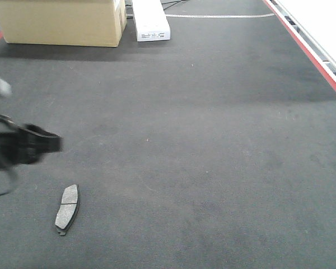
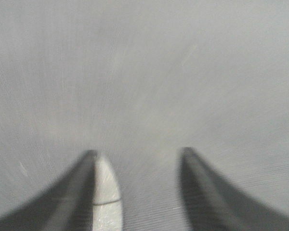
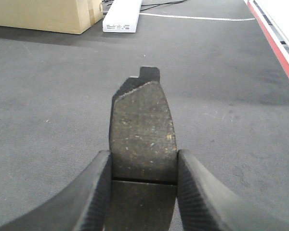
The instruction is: Move and align brake pads A on conveyor
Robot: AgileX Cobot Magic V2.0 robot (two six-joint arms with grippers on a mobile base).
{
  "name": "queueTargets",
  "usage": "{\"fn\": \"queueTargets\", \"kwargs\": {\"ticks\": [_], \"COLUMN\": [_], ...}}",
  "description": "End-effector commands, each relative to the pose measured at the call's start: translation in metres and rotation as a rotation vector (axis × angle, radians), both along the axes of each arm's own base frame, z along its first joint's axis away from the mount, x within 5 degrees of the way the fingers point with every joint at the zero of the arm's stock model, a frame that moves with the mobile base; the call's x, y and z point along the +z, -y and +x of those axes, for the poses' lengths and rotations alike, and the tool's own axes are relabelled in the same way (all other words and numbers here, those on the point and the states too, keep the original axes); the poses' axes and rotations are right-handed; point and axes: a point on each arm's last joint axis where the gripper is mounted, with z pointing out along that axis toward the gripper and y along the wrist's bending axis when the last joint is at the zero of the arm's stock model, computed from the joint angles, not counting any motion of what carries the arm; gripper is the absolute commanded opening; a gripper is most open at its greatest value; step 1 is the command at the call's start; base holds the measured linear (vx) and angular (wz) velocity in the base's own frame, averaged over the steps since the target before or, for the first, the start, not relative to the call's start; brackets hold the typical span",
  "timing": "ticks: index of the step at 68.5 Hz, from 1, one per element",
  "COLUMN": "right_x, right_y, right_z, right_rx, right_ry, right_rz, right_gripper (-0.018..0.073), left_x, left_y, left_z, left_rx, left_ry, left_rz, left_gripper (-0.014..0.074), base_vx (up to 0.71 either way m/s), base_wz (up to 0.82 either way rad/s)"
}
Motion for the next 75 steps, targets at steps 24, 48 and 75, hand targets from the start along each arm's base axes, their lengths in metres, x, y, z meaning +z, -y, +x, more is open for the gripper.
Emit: {"fn": "queueTargets", "kwargs": {"ticks": [24, 48, 75], "right_x": [0.019, 0.019, 0.019], "right_y": [0.0, 0.0, 0.0], "right_z": [0.001, 0.001, 0.001], "right_rx": [-0.005, -0.005, -0.005], "right_ry": [0.128, 0.128, 0.129], "right_rz": [0.007, 0.007, 0.007], "right_gripper": [0.0025, 0.0025, 0.0025], "left_x": [0.064, 0.075, 0.075], "left_y": [-0.018, -0.024, -0.024], "left_z": [-0.072, -0.097, -0.097], "left_rx": [-0.027, -0.028, -0.028], "left_ry": [0.249, 0.314, 0.314], "left_rz": [-0.007, -0.025, -0.025], "left_gripper": [-0.0009, -0.0008, -0.0008], "base_vx": [0.0, 0.0, 0.0], "base_wz": [0.0, 0.0, 0.0]}}
